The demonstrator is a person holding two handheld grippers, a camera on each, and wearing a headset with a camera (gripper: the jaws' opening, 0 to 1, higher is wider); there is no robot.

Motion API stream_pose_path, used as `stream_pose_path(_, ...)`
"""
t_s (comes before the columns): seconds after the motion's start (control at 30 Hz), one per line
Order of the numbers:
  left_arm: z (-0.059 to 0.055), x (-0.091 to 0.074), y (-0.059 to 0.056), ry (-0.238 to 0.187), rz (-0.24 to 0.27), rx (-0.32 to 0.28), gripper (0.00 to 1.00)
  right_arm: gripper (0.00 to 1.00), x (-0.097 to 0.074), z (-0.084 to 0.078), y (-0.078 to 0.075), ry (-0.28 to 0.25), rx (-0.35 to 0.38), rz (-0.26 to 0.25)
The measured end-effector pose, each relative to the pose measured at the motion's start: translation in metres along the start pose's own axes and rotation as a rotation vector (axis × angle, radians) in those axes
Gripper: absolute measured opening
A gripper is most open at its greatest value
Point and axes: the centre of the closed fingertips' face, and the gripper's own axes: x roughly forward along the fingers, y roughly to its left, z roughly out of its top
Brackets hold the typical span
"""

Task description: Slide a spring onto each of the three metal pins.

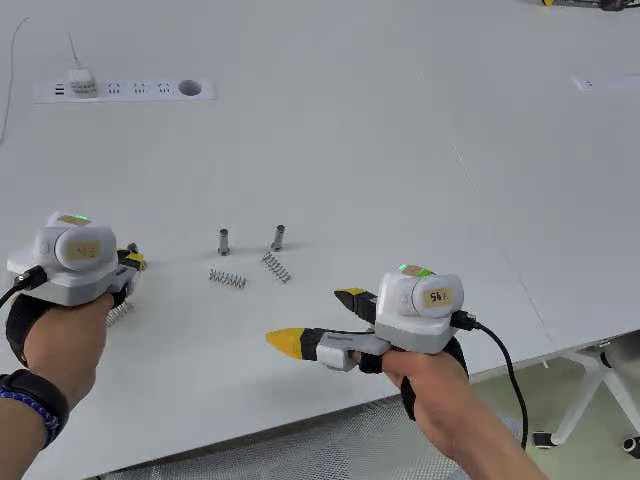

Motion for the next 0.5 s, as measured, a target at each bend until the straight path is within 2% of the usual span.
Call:
stream_pose_path(0.27,-0.012,-0.004,0.008,0.021,0.01,-0.025,0.13,0.83,0.001,-0.001,0.001,0.002,0.0,0.004)
stream_pose_path(0.5,-0.023,-0.009,0.009,0.038,0.005,-0.042,0.16,0.83,0.003,-0.004,0.003,0.009,-0.002,0.01)
